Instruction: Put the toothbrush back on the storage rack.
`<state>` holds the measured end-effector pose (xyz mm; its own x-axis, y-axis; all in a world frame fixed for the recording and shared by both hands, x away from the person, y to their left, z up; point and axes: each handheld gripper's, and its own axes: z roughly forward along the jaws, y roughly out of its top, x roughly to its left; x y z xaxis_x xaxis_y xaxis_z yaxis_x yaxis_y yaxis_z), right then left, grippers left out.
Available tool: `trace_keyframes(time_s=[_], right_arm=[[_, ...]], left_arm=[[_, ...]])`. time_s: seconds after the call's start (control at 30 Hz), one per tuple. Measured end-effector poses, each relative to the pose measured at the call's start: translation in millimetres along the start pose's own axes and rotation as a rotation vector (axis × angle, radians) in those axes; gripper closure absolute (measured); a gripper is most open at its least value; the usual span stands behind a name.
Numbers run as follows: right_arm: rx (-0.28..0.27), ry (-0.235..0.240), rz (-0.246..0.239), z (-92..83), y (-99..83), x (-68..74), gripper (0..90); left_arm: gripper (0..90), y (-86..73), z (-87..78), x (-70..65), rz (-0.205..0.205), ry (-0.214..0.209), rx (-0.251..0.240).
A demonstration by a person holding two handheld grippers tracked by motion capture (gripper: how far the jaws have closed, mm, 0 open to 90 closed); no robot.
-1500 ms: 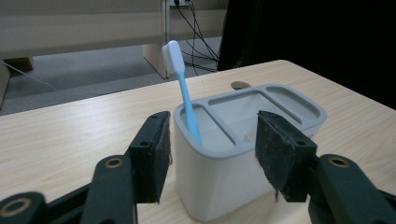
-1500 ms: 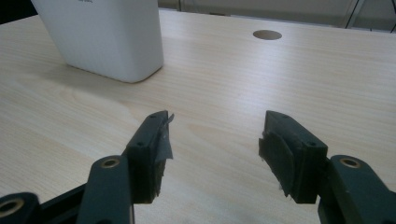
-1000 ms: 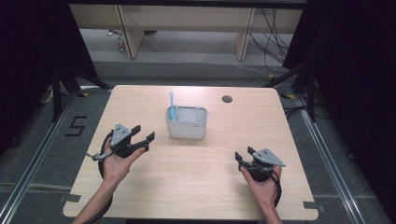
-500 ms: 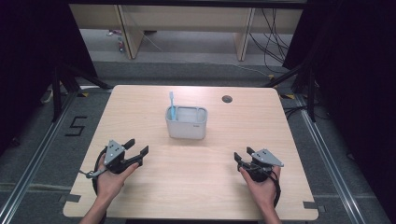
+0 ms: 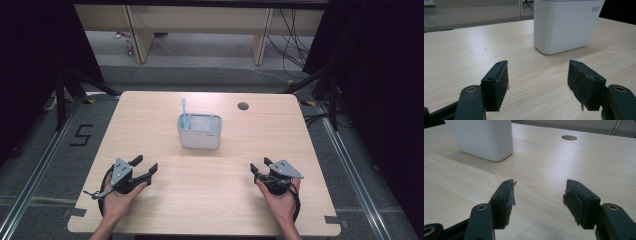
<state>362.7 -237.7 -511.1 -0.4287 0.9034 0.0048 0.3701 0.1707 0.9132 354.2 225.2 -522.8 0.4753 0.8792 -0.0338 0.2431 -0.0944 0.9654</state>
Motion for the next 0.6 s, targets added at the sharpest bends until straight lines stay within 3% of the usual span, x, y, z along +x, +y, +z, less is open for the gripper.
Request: trace_keyframes(time_s=[0.03,0.27,0.6], right_arm=[[-0.004,0.007,0.019,0.9,-0.4,0.5,41.2],[0.003,0.007,0.002,0.2,0.1,-0.5,41.2],[-0.012,0.002,0.016,1.1,-0.1,-0.5,41.3]], left_arm=[[32.1,-0.1,-0.3,-0.3,0.018,-0.002,-0.007],[31.3,-1.0,0.4,-0.7,0.011,0.013,-0.034],[31.6,-0.9,-2.1,-1.9,0.024,0.027,-0.029]])
